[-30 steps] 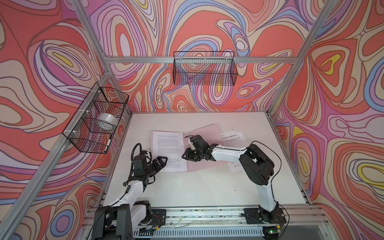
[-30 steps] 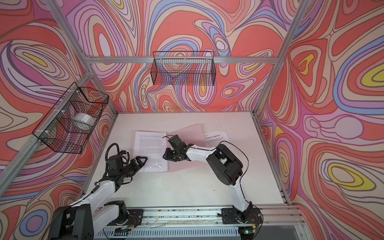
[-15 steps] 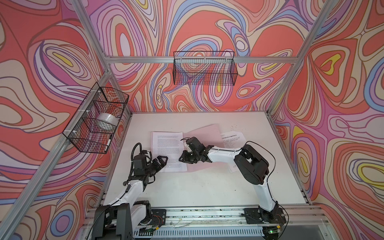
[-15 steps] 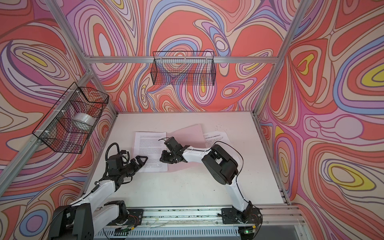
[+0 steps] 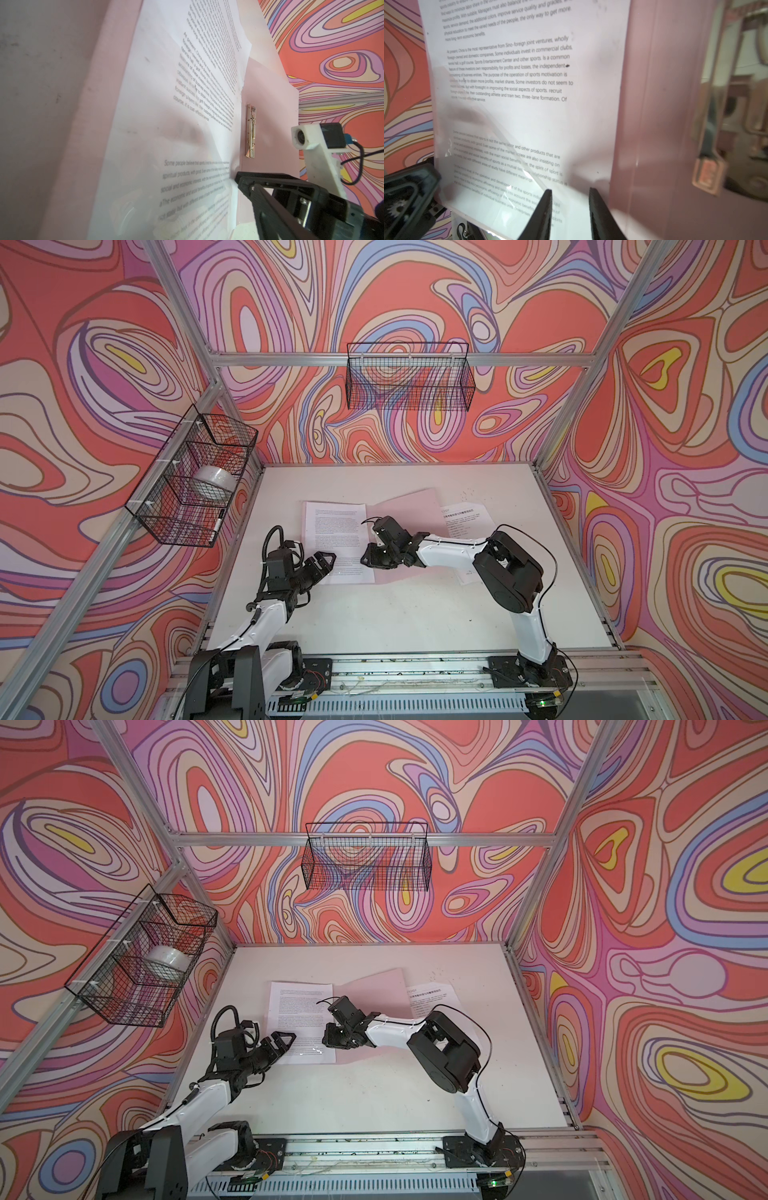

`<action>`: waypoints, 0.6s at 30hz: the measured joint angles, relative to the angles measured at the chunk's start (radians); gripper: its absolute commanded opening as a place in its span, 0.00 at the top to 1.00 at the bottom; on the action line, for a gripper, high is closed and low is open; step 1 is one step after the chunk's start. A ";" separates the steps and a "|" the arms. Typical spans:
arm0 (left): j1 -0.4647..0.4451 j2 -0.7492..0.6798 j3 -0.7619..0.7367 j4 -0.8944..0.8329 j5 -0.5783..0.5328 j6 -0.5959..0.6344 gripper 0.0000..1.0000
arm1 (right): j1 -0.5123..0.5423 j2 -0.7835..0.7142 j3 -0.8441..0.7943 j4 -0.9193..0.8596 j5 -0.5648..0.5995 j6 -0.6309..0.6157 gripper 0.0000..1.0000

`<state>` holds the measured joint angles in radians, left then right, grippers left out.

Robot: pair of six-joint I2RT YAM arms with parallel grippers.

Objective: Put the files into the folder

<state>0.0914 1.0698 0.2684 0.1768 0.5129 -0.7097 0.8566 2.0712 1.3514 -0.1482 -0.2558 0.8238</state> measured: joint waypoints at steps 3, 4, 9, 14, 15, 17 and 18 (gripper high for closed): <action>0.000 0.000 0.000 0.000 0.000 0.000 0.14 | -0.005 -0.031 -0.040 0.000 0.023 0.000 0.67; 0.000 0.000 0.000 0.000 0.000 0.000 0.14 | -0.007 -0.039 -0.051 0.000 0.028 0.000 0.67; 0.000 0.000 0.000 0.000 0.002 0.000 0.15 | -0.012 -0.044 -0.079 0.000 0.040 0.001 0.69; 0.000 0.000 0.000 0.000 0.003 0.000 0.15 | -0.011 -0.044 -0.082 0.008 0.039 0.005 0.75; 0.000 0.000 0.000 0.000 0.003 0.000 0.15 | -0.012 -0.044 -0.082 0.013 0.037 0.005 0.75; 0.000 0.000 0.000 0.000 0.003 0.000 0.15 | -0.012 -0.044 -0.084 0.026 0.031 0.006 0.75; 0.000 0.000 0.000 0.000 0.003 0.000 0.15 | -0.012 -0.044 -0.085 0.031 0.027 0.008 0.75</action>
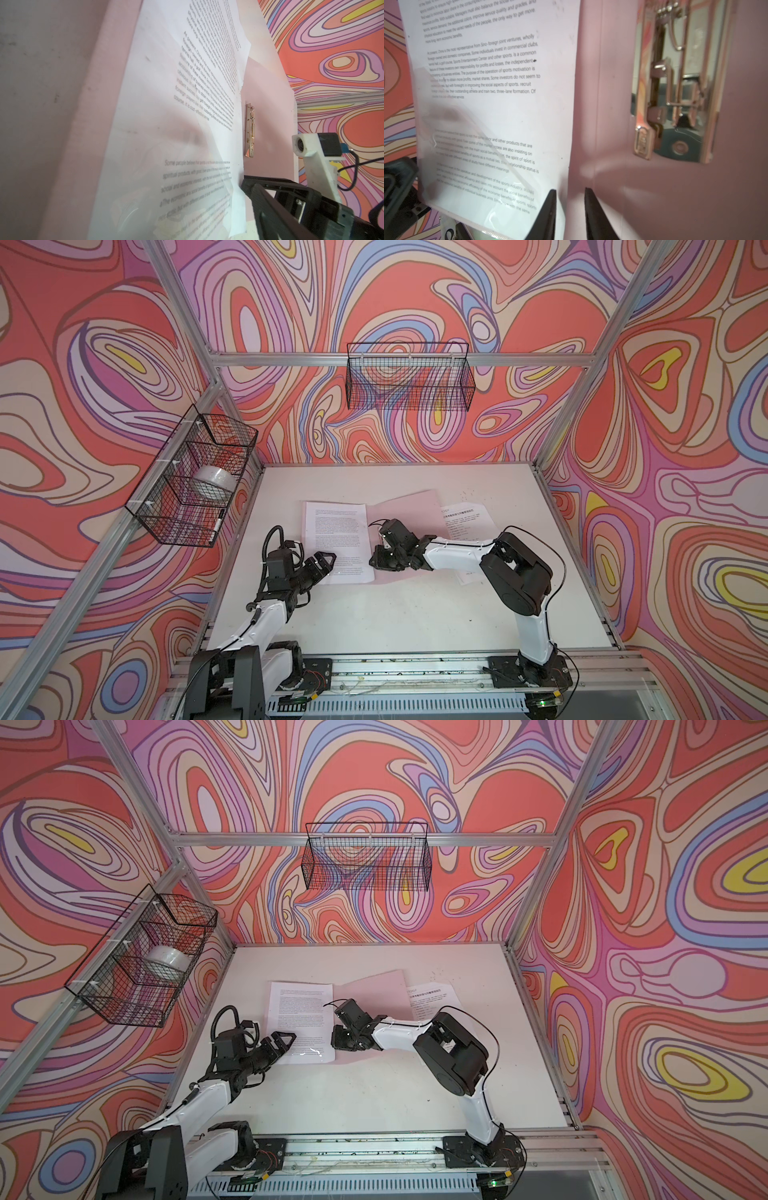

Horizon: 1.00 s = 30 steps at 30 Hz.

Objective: Put the files into the folder

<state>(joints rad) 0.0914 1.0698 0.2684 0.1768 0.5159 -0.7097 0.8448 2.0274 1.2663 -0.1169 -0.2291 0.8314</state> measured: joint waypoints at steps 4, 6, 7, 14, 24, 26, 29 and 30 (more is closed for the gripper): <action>0.000 0.000 0.000 0.000 0.000 0.000 0.15 | 0.000 0.000 -0.009 0.025 -0.023 0.010 0.83; 0.000 0.000 0.000 0.000 0.000 0.000 0.15 | 0.000 0.004 -0.010 0.036 -0.035 0.020 0.95; 0.000 0.000 0.000 0.000 0.000 0.000 0.15 | 0.000 0.006 -0.010 0.043 -0.041 0.026 1.00; 0.000 0.000 0.000 0.000 0.000 0.000 0.13 | 0.000 0.012 -0.023 0.069 -0.060 0.040 1.00; 0.000 0.015 0.000 0.016 0.008 -0.001 0.13 | 0.001 0.023 -0.025 0.103 -0.086 0.056 1.00; 0.000 0.018 0.000 0.019 0.009 -0.001 0.13 | 0.002 0.031 -0.025 0.106 -0.092 0.060 1.00; 0.000 0.019 0.000 0.023 0.011 -0.001 0.13 | 0.006 0.044 -0.022 0.115 -0.102 0.066 1.00; 0.000 0.019 0.000 0.023 0.011 -0.001 0.13 | 0.007 0.047 -0.020 0.119 -0.105 0.068 1.00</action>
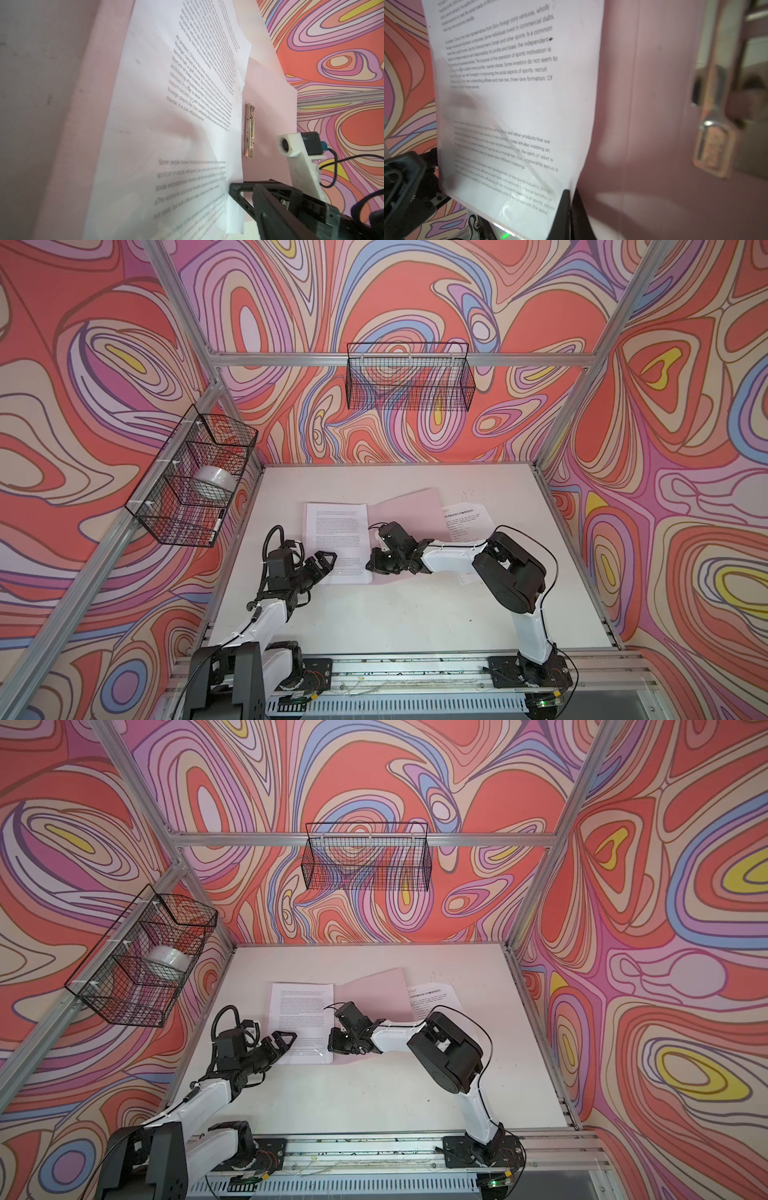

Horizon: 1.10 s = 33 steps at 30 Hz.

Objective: Put the files into the folder

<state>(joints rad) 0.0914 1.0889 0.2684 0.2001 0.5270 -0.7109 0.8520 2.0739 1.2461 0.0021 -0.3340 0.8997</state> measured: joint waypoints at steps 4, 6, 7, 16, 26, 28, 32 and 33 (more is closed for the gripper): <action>0.000 0.000 0.000 0.001 0.000 0.000 0.12 | 0.007 0.008 0.002 0.014 -0.005 0.010 1.00; 0.000 0.000 0.000 0.001 0.000 0.000 0.12 | 0.009 0.008 0.002 0.013 -0.003 0.012 1.00; 0.000 -0.001 0.000 0.000 0.000 0.000 0.12 | 0.010 0.008 0.002 0.013 -0.003 0.011 1.00; 0.000 -0.010 0.000 -0.001 0.000 0.000 0.13 | -0.017 -0.033 0.000 -0.030 0.023 -0.023 0.64; 0.000 -0.014 0.000 -0.001 0.000 0.001 0.14 | -0.096 -0.126 0.004 -0.116 0.065 -0.084 0.65; 0.000 -0.016 0.000 -0.001 0.000 0.001 0.14 | -0.107 -0.116 0.026 -0.135 0.065 -0.099 0.61; 0.000 -0.016 0.000 -0.001 0.000 0.001 0.14 | -0.114 -0.045 0.146 -0.166 0.074 -0.142 0.55; 0.000 -0.016 0.000 -0.002 0.000 0.001 0.14 | -0.114 -0.018 0.188 -0.172 0.077 -0.154 0.55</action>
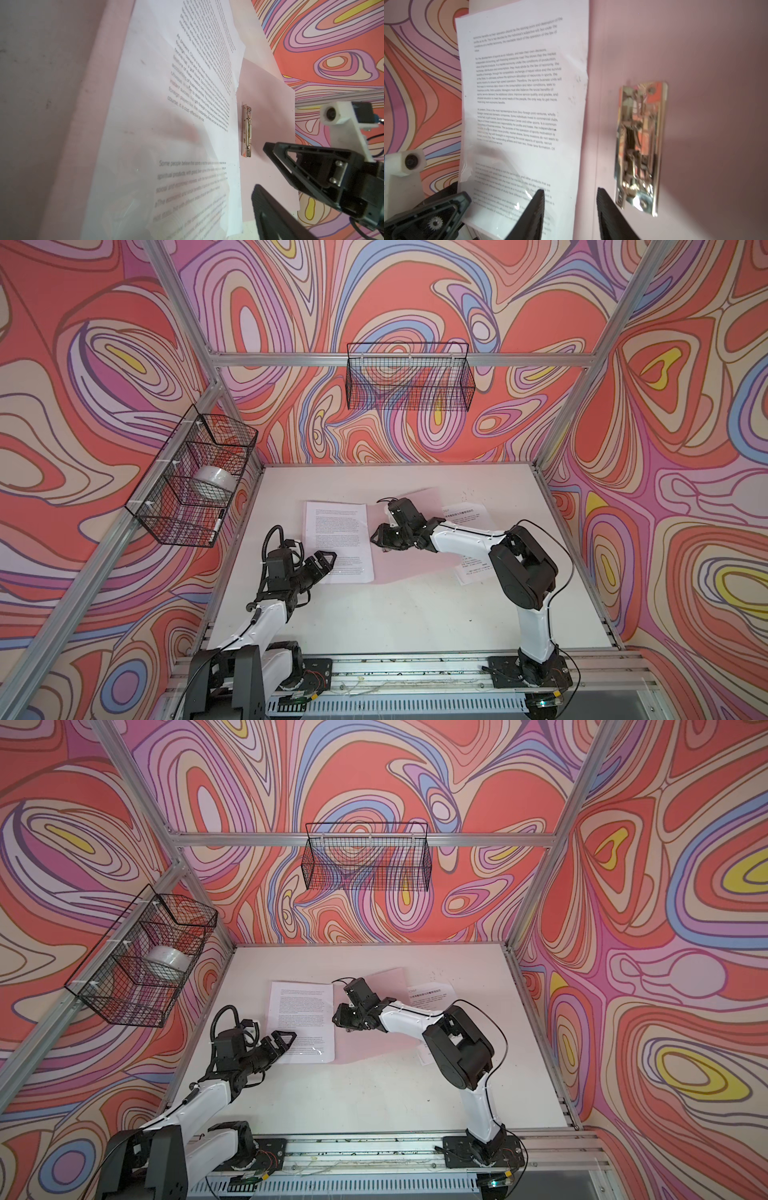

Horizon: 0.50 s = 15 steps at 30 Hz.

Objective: Put the files into the folder

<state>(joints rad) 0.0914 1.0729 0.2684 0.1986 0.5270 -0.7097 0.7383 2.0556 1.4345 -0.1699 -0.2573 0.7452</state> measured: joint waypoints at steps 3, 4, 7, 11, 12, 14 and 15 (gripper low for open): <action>0.000 0.000 0.000 0.000 0.000 0.001 0.14 | 0.000 0.088 0.134 -0.024 0.008 -0.031 0.54; 0.000 0.000 0.000 0.000 0.000 0.001 0.14 | 0.000 0.113 0.169 -0.027 0.010 -0.039 0.53; 0.000 0.000 0.000 0.000 0.000 0.002 0.14 | -0.001 0.179 0.251 -0.057 0.023 -0.056 0.52; 0.000 0.000 0.000 0.000 0.000 0.002 0.14 | -0.002 0.221 0.279 -0.100 0.045 -0.065 0.52; 0.000 0.000 0.000 0.000 0.000 0.002 0.14 | -0.003 0.225 0.279 -0.112 0.050 -0.066 0.52; 0.000 0.000 0.000 0.000 0.000 0.002 0.14 | -0.004 0.227 0.279 -0.130 0.053 -0.067 0.52; 0.000 0.000 0.000 0.000 0.000 0.002 0.14 | -0.004 0.227 0.279 -0.134 0.052 -0.067 0.52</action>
<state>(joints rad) 0.0914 1.0729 0.2684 0.1986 0.5274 -0.7078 0.7341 2.2822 1.7138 -0.3038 -0.2050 0.6785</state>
